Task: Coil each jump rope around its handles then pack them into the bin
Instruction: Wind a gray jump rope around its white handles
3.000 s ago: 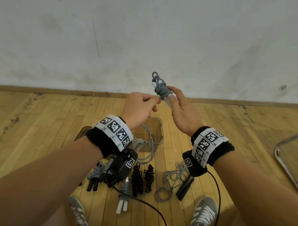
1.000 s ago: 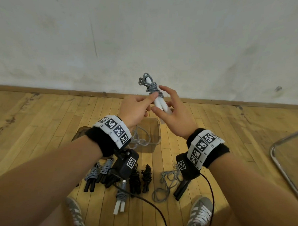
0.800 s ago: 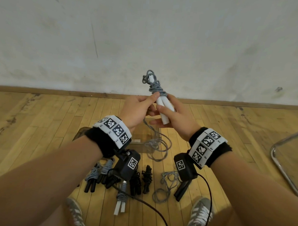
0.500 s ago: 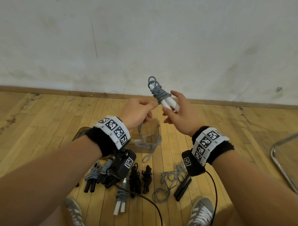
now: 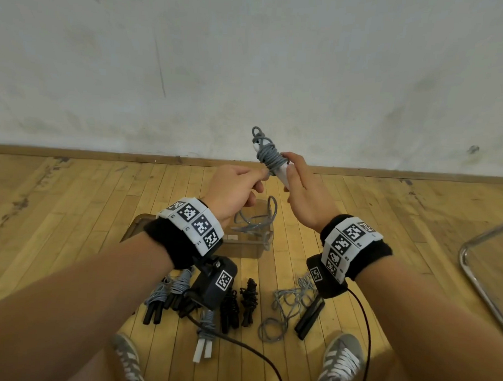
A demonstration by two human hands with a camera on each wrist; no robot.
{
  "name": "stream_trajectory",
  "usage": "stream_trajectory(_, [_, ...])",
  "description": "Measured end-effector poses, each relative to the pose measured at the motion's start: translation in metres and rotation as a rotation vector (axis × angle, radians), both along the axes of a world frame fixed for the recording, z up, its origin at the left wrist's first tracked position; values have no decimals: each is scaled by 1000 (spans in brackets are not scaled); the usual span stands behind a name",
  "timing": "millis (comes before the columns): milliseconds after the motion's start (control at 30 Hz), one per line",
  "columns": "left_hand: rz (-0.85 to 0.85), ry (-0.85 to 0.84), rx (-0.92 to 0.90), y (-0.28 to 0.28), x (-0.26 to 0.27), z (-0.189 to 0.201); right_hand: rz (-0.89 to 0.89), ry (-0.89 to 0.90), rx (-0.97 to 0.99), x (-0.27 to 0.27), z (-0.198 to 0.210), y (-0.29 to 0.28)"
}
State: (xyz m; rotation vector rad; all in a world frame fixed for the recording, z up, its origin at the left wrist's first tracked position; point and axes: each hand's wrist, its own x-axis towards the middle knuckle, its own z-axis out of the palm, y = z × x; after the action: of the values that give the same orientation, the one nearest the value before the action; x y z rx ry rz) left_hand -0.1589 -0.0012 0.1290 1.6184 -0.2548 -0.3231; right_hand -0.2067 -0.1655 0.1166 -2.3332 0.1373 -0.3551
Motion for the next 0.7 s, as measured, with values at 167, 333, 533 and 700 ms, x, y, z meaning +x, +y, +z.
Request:
stream_trajectory(167, [8,-8,5,1,-1,-2,103,-39,52,-2,4,1])
stream_trajectory(333, [76,-7,-1,0,0,-2,69,-47,118,-4,6,5])
stream_trajectory(533, [111,3,-56,0,3,-2,25,-91,186,-3,8,15])
stream_trajectory(700, [67,20,-118,0,3,1,68,10,653,-6,17,20])
